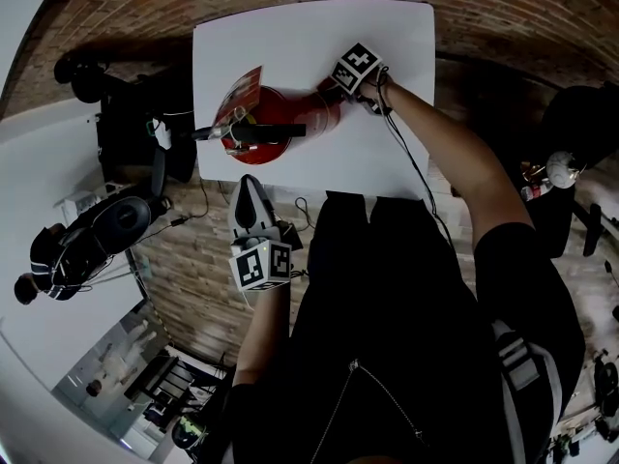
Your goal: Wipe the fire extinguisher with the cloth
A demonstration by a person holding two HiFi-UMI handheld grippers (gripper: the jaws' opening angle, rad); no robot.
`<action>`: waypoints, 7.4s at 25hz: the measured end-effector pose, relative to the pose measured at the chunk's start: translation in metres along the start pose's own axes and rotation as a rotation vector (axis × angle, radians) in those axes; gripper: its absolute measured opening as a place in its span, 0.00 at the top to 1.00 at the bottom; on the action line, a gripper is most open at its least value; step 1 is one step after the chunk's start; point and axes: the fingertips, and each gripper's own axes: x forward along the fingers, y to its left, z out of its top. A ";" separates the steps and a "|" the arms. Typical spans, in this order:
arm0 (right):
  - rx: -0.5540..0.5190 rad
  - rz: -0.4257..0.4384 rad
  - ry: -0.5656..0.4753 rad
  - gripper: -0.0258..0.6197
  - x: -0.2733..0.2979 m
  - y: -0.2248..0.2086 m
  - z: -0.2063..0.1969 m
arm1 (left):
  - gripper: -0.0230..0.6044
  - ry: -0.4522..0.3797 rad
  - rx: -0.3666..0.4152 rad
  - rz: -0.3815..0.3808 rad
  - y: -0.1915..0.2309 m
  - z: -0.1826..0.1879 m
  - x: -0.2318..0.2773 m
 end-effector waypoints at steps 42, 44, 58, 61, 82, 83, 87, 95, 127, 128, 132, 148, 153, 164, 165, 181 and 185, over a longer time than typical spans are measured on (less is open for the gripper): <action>-0.107 0.038 -0.078 0.77 -0.070 0.077 0.038 | 0.95 -0.050 -0.008 -0.043 -0.005 0.014 0.000; -0.107 0.047 -0.089 0.77 -0.076 0.082 0.041 | 0.95 -0.053 -0.006 -0.046 -0.005 0.015 0.001; -0.130 0.062 -0.168 0.77 -0.121 0.126 0.057 | 0.95 -0.065 -0.007 -0.049 -0.004 0.016 -0.001; -0.143 0.069 -0.185 0.77 -0.132 0.137 0.061 | 0.95 -0.065 -0.008 -0.049 -0.006 0.017 -0.003; -0.173 0.219 -0.338 0.77 -0.210 0.209 0.091 | 0.95 -0.073 -0.007 -0.048 -0.011 0.020 -0.001; -0.167 0.234 -0.344 0.77 -0.212 0.211 0.092 | 0.95 -0.073 -0.006 -0.048 -0.011 0.020 -0.001; -0.148 0.291 -0.375 0.77 -0.222 0.220 0.094 | 0.95 -0.074 -0.002 -0.047 -0.011 0.021 0.001; -0.086 0.367 -0.452 0.77 -0.245 0.218 0.095 | 0.95 -0.091 0.001 -0.047 -0.016 0.024 0.003; 0.321 0.011 -0.163 0.77 -0.019 -0.030 -0.049 | 0.95 -0.045 0.026 0.012 -0.002 0.004 -0.005; 0.330 0.013 -0.161 0.77 -0.014 -0.032 -0.049 | 0.95 -0.045 0.027 0.015 -0.001 0.003 -0.005; 0.359 0.017 -0.151 0.77 0.005 -0.034 -0.050 | 0.95 -0.040 0.027 0.027 0.004 0.001 -0.008; 0.369 0.030 -0.146 0.77 0.011 -0.021 -0.044 | 0.95 -0.044 0.013 0.010 0.002 -0.001 -0.002; 0.374 0.050 -0.158 0.77 0.003 -0.013 -0.040 | 0.95 -0.050 0.009 0.001 -0.001 0.000 -0.001; 0.375 0.082 -0.188 0.77 -0.018 0.009 -0.029 | 0.95 -0.058 0.007 -0.009 -0.005 0.002 -0.002; 0.374 0.084 -0.189 0.77 -0.020 0.012 -0.028 | 0.95 -0.059 0.007 -0.009 -0.005 0.003 -0.002; 0.342 0.114 -0.207 0.77 -0.047 0.039 -0.017 | 0.95 -0.080 -0.001 -0.019 -0.008 0.008 -0.006; 0.337 0.116 -0.207 0.77 -0.053 0.046 -0.015 | 0.95 -0.086 0.001 -0.021 -0.009 0.010 -0.007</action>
